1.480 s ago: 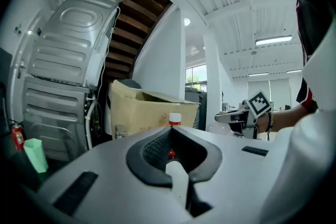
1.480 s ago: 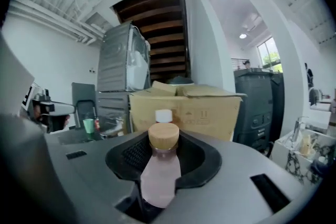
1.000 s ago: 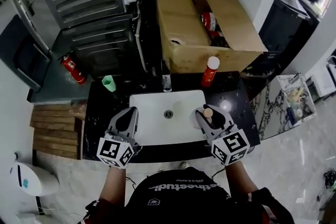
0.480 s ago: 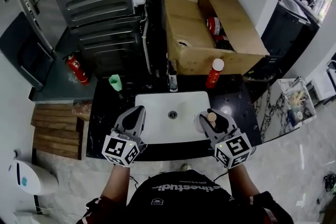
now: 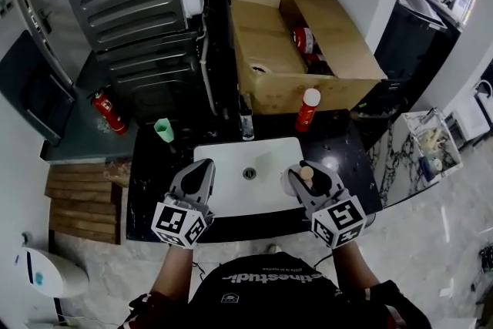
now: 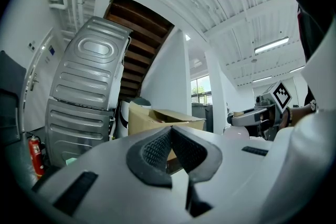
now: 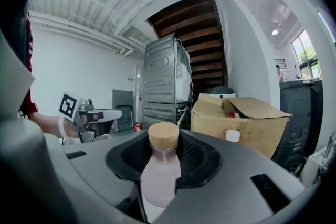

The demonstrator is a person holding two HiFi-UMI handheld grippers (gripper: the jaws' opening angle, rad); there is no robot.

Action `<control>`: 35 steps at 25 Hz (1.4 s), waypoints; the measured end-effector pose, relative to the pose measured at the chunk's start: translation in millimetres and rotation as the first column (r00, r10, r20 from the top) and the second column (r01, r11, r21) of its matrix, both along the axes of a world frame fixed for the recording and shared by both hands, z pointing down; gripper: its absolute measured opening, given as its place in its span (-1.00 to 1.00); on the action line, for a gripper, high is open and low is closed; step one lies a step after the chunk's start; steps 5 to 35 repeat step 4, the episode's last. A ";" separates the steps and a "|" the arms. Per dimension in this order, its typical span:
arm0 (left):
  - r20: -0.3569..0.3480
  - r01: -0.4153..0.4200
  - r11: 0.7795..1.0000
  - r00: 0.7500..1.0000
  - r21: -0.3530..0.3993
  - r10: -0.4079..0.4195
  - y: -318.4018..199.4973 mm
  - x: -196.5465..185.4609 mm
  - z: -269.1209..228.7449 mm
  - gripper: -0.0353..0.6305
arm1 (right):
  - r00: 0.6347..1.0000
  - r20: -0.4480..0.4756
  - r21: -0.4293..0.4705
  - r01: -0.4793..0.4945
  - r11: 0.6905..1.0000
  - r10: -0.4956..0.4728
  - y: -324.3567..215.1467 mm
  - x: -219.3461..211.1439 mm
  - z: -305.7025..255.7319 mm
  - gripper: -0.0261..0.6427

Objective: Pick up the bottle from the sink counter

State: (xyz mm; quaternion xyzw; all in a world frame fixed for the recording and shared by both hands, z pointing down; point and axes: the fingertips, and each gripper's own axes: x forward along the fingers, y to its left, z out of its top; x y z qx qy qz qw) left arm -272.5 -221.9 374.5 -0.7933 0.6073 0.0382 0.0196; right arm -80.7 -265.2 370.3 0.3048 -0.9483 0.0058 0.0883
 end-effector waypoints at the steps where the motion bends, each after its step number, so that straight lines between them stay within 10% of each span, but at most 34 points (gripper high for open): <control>1: 0.000 -0.001 1.000 1.000 0.001 0.001 -0.8 0.9 -0.4 -0.85 | 1.000 0.001 0.000 -0.002 1.000 0.002 -0.5 0.9 0.2 -0.46; 35: 0.003 -0.004 1.000 1.000 0.003 0.004 -3.2 3.0 -1.3 -0.85 | 1.000 0.003 -0.001 -0.004 1.000 0.004 -2.4 3.3 1.1 -0.46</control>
